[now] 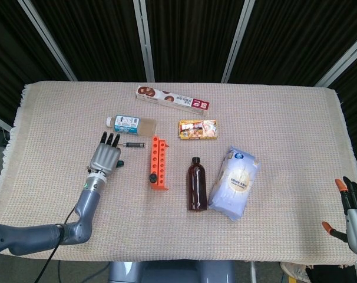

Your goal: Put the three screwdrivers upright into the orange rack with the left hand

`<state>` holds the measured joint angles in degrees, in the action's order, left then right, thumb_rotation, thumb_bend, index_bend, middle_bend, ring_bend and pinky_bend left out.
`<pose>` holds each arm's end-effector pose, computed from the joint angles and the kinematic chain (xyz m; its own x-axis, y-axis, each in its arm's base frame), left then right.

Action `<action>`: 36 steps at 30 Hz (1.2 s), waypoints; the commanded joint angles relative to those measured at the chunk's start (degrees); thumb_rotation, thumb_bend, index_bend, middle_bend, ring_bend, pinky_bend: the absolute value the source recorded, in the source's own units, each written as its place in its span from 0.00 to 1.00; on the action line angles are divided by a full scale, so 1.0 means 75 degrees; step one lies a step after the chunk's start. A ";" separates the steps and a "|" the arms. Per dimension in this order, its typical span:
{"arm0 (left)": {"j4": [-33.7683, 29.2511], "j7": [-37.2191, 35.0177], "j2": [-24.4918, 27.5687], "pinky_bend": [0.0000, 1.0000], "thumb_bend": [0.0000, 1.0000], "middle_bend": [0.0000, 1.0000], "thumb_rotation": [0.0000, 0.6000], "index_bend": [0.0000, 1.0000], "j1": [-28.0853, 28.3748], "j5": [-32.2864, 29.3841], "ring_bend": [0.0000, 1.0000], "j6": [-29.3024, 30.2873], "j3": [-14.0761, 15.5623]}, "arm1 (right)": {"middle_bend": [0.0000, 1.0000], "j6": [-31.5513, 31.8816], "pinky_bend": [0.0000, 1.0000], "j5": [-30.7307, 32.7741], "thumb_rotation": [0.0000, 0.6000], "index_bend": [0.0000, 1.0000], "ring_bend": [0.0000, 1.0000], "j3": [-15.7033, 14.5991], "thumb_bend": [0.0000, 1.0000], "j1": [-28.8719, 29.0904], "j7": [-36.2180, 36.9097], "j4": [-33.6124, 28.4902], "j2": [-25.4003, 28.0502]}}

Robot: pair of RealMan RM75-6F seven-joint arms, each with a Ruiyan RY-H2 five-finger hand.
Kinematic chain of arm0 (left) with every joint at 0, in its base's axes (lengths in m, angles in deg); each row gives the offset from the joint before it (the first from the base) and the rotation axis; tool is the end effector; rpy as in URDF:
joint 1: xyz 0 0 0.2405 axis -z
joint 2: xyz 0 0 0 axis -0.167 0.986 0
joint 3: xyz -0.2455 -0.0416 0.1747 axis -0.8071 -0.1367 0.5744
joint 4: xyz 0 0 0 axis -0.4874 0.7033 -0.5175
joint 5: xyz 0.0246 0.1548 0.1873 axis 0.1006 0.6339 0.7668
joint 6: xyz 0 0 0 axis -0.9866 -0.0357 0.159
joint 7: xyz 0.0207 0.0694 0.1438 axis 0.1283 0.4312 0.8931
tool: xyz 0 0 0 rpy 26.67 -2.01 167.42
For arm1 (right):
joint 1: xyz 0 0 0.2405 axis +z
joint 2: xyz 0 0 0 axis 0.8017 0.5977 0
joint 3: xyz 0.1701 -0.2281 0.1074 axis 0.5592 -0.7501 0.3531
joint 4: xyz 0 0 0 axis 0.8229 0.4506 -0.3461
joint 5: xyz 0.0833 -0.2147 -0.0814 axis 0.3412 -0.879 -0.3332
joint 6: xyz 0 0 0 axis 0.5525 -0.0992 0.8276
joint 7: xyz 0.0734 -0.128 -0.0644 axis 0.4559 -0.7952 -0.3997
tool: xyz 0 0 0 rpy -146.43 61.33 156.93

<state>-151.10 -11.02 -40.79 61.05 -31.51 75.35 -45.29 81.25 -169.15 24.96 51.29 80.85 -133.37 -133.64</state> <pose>-0.1960 0.4289 -0.0832 0.8762 0.1945 0.4410 0.4798 -0.2649 -0.8364 -0.3891 -0.1607 0.1650 0.4355 0.0452 0.8991 -0.8977 0.0969 0.4299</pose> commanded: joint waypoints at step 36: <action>-0.0991 -0.1195 0.0348 0.00 0.33 0.01 1.00 0.55 -0.0081 -0.0524 0.00 -0.0392 -0.0466 | 0.00 -0.0101 0.00 0.0128 1.00 0.00 0.00 0.0015 0.00 -0.0009 0.0131 0.0131 -0.0037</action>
<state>-156.09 -15.92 -40.06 61.79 -37.40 72.28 -47.93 80.48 -168.18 25.07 51.23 81.82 -132.40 -133.91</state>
